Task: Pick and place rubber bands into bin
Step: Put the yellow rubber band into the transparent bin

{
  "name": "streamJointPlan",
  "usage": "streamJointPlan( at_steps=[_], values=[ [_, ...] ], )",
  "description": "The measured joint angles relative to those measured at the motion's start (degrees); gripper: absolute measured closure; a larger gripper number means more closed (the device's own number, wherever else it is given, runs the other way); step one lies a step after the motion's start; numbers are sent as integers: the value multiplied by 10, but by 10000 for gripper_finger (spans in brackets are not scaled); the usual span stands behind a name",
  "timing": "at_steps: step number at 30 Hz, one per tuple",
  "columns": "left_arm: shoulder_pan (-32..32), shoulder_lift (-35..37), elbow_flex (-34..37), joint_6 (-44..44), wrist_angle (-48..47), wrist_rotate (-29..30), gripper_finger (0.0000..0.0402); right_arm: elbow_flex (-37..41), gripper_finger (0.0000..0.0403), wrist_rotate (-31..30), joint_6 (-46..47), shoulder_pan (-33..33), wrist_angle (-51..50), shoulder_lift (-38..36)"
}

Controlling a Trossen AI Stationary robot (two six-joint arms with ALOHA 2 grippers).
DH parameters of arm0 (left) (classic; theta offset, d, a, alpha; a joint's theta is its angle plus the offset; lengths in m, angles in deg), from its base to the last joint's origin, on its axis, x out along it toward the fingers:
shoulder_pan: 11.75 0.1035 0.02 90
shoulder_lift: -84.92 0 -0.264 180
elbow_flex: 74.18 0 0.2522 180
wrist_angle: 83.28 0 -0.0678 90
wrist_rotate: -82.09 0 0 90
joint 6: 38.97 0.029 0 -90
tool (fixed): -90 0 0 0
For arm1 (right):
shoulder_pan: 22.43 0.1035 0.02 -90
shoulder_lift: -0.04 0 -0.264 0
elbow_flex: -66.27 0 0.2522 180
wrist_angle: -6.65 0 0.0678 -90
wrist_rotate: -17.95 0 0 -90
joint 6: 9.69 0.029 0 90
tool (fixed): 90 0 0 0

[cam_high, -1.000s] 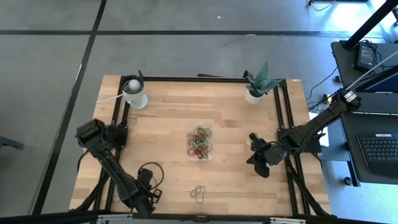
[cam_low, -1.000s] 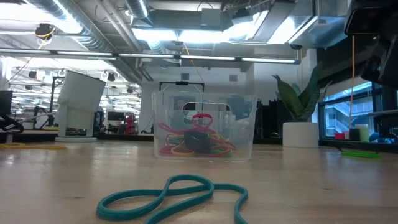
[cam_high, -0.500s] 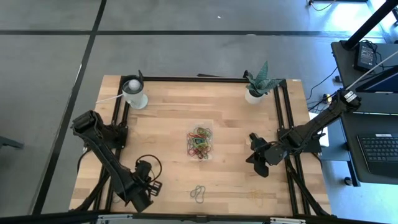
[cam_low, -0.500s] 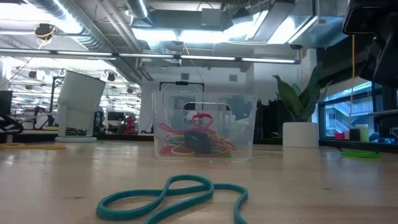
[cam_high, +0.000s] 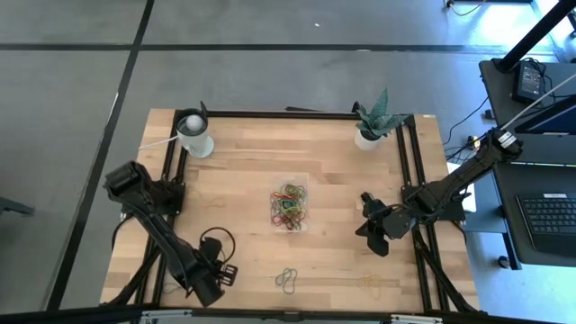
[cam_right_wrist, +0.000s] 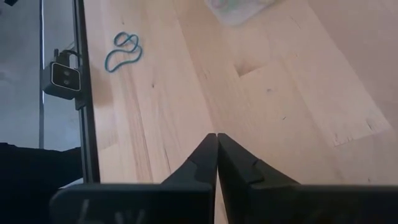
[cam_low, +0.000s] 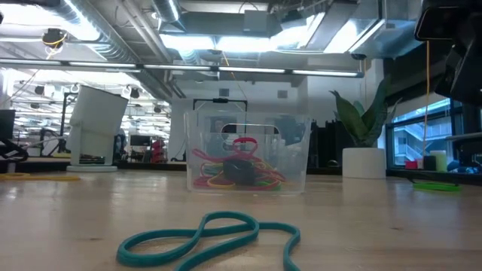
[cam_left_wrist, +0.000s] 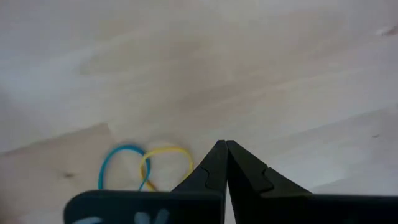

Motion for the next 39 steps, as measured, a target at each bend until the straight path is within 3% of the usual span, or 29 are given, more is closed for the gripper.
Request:
streamJointPlan(
  at_steps=[4, 11, 17, 27, 32, 39],
  values=[
    [-1, -18, 8, 0, 16, -39, 400, 0, 386, 0, 1, 0, 3, 0],
    [-5, -30, 8, 17, 9, -46, 397, 0, 386, 0, 13, 0, 4, 0],
    [-5, -30, 8, 62, -27, -45, 355, 0, 386, 0, 32, 0, 8, 0],
    [-5, -30, 8, 219, -45, -45, 290, 0, 386, 0, 89, 0, 8, 0],
    [-5, -30, 8, 331, -45, -47, 291, 0, 386, -13, 126, 0, 8, 0],
    [-6, -30, 8, 457, -45, -110, 307, 0, 386, -62, 152, 0, 20, 0]
  ],
)
